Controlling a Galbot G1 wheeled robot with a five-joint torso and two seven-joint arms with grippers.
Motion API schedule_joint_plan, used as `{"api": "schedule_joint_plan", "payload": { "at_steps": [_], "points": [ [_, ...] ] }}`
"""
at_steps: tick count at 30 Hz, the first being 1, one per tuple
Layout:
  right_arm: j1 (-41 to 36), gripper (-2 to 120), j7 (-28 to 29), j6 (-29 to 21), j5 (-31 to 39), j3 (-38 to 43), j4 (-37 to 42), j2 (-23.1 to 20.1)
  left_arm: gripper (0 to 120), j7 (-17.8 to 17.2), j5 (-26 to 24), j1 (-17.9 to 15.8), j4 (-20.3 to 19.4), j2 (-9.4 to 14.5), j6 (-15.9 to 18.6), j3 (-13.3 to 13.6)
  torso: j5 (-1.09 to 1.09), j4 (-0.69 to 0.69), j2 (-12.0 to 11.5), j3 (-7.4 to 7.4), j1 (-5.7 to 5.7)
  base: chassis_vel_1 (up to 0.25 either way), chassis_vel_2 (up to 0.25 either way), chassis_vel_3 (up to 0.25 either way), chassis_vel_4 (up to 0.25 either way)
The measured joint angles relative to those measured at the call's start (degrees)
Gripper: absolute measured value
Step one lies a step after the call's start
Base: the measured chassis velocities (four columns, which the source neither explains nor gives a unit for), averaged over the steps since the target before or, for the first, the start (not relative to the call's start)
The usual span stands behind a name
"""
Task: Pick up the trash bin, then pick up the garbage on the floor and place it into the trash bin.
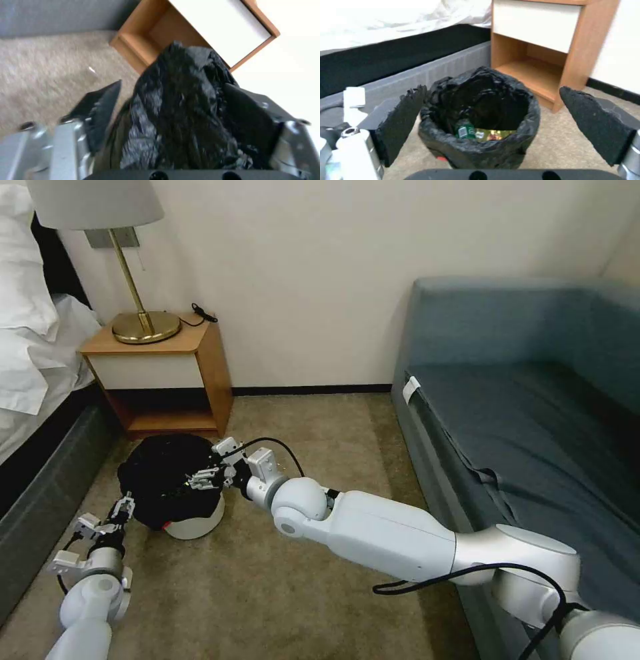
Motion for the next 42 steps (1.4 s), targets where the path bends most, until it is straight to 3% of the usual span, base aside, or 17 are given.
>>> {"api": "schedule_joint_plan", "payload": {
  "at_steps": [1,3,7,9,16,21,28,30,34,37,42],
  "points": [
    [0.0,100,0.0,0.0,0.0,0.0,0.0,0.0,91,0.0,0.0,0.0,0.0,0.0,0.0,0.0,0.0,0.0,0.0,0.0,0.0,0.0,0.0,0.0,0.0],
    [-0.07,100,2.75,-0.06,-0.27,0.63,-0.25,0.34,99,-0.76,5.61,0.89,-1.66,0.41,-1.19,-0.65,0.0,0.0,0.0,0.0,0.0,0.0,0.0,0.0,0.0],
    [-0.16,100,5.24,-0.59,-0.16,1.83,-0.58,0.66,100,-1.95,10.94,2.29,-4.94,0.81,-1.28,-1.12,0.01,0.01,0.0,0.0,0.0,0.0,0.0,0.0,0.0],
    [-0.32,100,7.28,-1.06,0.51,3.38,-0.86,0.85,100,-2.71,16.41,2.97,-7.22,0.81,-1.44,-1.86,0.01,0.0,0.0,0.0,0.0,0.0,0.0,0.0,0.0],
    [-1.17,100,10.58,-2.51,2.04,5.97,-0.61,0.41,100,-2.31,22.82,4.97,-10.1,1.89,-1.74,-2.67,0.02,0.0,0.0,0.0,0.0,0.0,0.0,0.0,0.0],
    [-6.49,100,16.34,-6.86,3.25,12.28,-1.52,0.38,100,-1.08,29.5,6.58,-13.15,2.59,-0.61,-2.98,0.02,0.0,0.0,0.0,0.0,0.0,0.0,0.0,0.0],
    [-13.25,100,17.46,-8.99,0.92,19.07,-0.9,-2.01,100,-0.57,32.71,7.04,-17.26,2.79,2.87,-2.79,0.01,-0.02,0.0,0.0,0.0,0.0,0.0,0.0,0.0],
    [-16.88,100,17.3,-9.37,-0.05,22.74,2.42,-4.24,100,-0.23,33.34,8.25,-21.23,3.12,5.54,-2.72,0.02,-0.01,0.0,-0.01,0.0,0.0,0.0,0.0,0.0],
    [-19.4,100,16.95,-9.37,-1.34,25.36,4.77,-5.84,100,-0.15,33.7,9.19,-24.36,3.13,6.33,-2.66,0.02,0.0,0.0,0.0,0.0,0.0,0.0,0.0,0.0],
    [-23.81,100,15.28,-9.07,-3.33,29.66,8.9,-9.12,100,-0.12,33.73,10.97,-28.95,2.81,7.27,-2.66,0.03,-0.01,0.0,-0.01,0.0,0.0,0.0,0.0,0.0],
    [-25.78,100,14.26,-8.77,-4.74,31.24,10.4,-10.38,100,-0.19,33.74,11.48,-29.94,2.61,7.49,-2.66,0.03,-0.02,0.0,-0.01,0.0,0.0,0.0,0.0,0.0]
  ]
}}
